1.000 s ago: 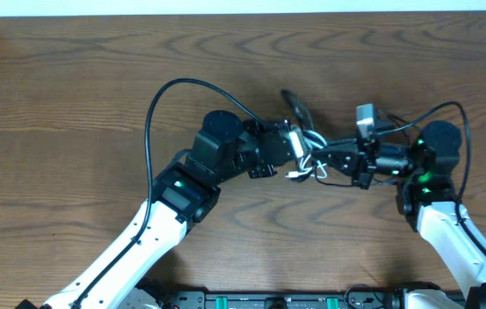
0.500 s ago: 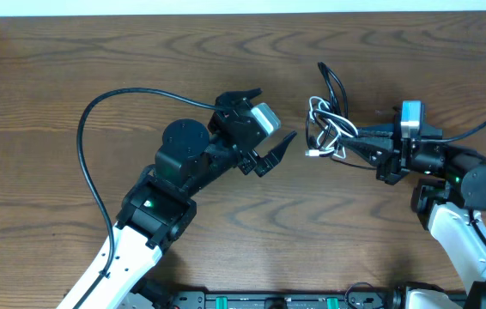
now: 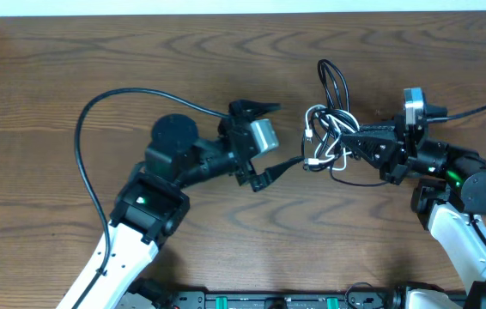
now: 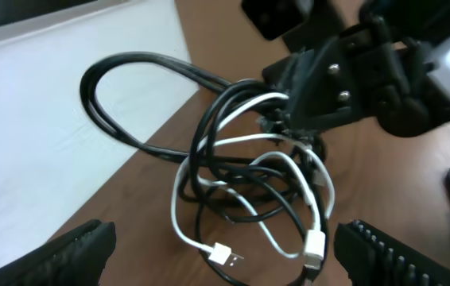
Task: Untangle cables
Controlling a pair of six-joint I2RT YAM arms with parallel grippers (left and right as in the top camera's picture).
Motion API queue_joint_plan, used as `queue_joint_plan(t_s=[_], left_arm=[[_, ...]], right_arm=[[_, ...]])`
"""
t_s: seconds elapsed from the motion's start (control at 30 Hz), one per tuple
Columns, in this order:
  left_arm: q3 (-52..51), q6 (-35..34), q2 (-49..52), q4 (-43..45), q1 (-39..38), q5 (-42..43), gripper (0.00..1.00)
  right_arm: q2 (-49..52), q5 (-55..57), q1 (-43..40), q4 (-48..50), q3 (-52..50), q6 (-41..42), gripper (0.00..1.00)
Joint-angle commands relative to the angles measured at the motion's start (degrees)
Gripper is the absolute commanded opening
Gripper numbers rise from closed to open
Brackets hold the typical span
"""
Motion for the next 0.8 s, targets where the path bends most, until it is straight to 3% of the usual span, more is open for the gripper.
queue_joint_plan(t_s=[0.0,0.17,0.3,0.77], left_arm=[[1.60,0.96,1.51,0.42,3.41,15.39,0.92],[1.60,1.66,6.16,3.17,5.14,28.61,0.92],[1.60,2.84,8.17,5.09,5.27,32.28,0.92],[1.60,2.89,8.79,5.46,15.08,34.64,0.92]], right_arm=[[-0.31,0.96,0.66,0.50,0.59,2.78,0.01],[-0.31,0.59,3.91,0.55,0.59,2.97,0.01],[-0.31,-0.13,6.10,0.63,0.59,4.26,0.01],[-0.35,-0.63,9.20,4.42,0.59,4.17,0.01]])
